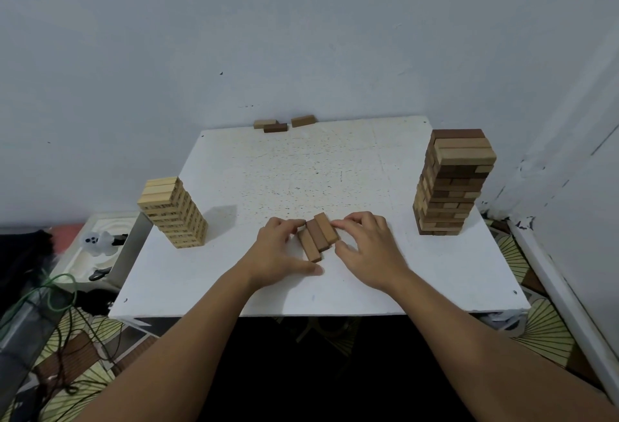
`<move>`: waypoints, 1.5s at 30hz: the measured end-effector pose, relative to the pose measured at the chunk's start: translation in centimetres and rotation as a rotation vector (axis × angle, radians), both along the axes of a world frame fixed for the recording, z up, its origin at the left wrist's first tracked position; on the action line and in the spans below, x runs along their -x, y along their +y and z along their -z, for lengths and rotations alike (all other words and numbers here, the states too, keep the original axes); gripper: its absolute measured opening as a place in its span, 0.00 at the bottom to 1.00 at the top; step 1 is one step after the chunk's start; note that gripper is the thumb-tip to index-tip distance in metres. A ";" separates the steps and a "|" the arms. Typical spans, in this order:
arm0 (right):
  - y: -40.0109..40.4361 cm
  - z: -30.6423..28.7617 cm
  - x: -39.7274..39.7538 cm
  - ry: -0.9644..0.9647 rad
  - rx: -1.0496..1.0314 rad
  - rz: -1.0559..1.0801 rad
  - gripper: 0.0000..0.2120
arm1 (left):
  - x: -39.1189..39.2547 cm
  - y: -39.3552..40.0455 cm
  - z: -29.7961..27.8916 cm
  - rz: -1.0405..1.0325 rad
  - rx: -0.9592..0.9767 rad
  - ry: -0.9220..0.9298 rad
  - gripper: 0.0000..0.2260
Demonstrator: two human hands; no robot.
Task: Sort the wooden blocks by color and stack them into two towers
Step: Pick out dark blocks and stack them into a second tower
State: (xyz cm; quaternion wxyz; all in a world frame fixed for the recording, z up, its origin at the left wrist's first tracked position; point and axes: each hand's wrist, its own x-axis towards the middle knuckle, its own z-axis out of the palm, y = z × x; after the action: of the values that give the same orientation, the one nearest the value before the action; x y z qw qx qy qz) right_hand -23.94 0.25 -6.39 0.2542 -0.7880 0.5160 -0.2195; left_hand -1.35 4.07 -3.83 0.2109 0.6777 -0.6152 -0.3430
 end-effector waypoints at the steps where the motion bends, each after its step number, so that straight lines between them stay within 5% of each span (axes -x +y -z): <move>1: 0.0 0.1 0.0 -0.020 0.004 0.005 0.26 | 0.0 -0.1 0.1 -0.009 0.032 0.007 0.42; 11: 0.0 -0.1 0.5 -0.045 -0.021 -0.052 0.19 | -0.3 -1.0 0.0 -0.013 0.054 0.027 0.32; 18: -2.7 -3.8 0.8 0.168 -0.242 -0.205 0.44 | -0.4 -1.0 0.2 -0.020 0.045 0.054 0.35; 22: -4.8 -4.8 -0.1 0.310 -0.255 -0.302 0.41 | -0.2 -0.9 0.2 -0.017 0.066 0.043 0.33; 32: -5.2 -4.9 -1.3 0.233 -0.254 -0.367 0.36 | 0.0 -1.0 0.3 -0.008 0.100 0.019 0.31; 38: -4.6 -5.6 -1.8 0.222 -0.182 -0.375 0.31 | -0.6 -0.5 -1.0 0.007 0.137 0.034 0.32; 45: -5.3 -12.5 -3.3 0.271 0.143 -0.321 0.33 | -2.3 -1.8 -8.2 0.010 0.319 -0.018 0.31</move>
State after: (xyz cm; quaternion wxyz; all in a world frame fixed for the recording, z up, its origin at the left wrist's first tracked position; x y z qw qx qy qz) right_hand -20.63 -5.02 6.08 0.1575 -0.8983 0.3967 -0.1044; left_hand 0.94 2.24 4.33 0.3087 0.6357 -0.6671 -0.2359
